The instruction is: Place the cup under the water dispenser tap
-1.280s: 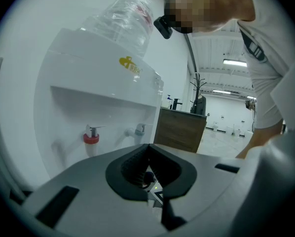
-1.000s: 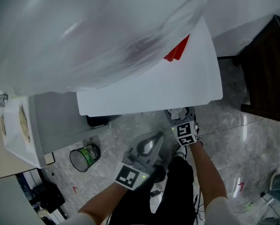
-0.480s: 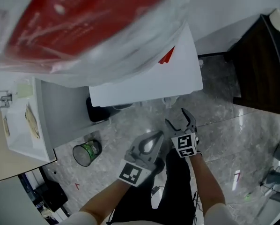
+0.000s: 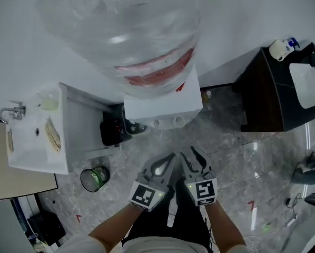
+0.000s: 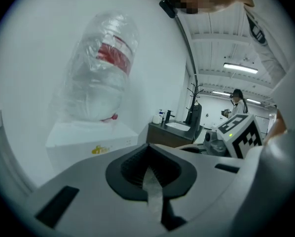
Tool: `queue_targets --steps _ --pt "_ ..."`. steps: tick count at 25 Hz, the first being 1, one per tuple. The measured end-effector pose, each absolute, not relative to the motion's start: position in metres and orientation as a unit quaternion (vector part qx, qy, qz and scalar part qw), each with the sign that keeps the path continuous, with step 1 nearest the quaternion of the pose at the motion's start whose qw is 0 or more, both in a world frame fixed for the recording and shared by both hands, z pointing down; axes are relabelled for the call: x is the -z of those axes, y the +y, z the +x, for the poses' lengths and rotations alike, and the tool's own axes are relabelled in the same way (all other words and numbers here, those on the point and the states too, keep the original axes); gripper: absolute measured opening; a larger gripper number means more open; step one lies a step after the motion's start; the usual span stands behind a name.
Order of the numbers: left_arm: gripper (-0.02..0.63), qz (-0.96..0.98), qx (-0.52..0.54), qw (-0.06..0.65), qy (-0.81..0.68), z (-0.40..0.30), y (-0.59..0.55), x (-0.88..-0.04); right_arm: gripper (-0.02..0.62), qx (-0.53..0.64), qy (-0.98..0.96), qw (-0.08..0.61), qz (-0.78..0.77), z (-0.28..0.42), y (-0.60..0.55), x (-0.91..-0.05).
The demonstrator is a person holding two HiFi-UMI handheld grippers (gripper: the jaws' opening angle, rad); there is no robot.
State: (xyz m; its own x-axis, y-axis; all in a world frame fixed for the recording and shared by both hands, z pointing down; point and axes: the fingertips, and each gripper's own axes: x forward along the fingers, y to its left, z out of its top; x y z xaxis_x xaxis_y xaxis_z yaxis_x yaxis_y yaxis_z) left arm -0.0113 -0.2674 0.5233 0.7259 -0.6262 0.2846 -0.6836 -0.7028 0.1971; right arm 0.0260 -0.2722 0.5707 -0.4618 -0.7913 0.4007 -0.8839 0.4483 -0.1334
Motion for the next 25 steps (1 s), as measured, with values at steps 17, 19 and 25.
queue_targets --steps 17,19,25 --pt "0.006 0.928 -0.072 0.155 -0.332 -0.01 -0.174 -0.35 0.017 -0.13 -0.832 0.105 0.529 0.035 -0.173 -0.348" --pt "0.006 0.928 -0.062 0.152 -0.334 -0.01 -0.169 -0.34 0.017 -0.123 -0.832 0.104 0.531 0.034 -0.17 -0.338" --pt "0.006 0.928 -0.048 0.134 -0.344 -0.016 -0.166 -0.324 0.017 -0.108 -0.837 0.105 0.526 0.028 -0.162 -0.319"
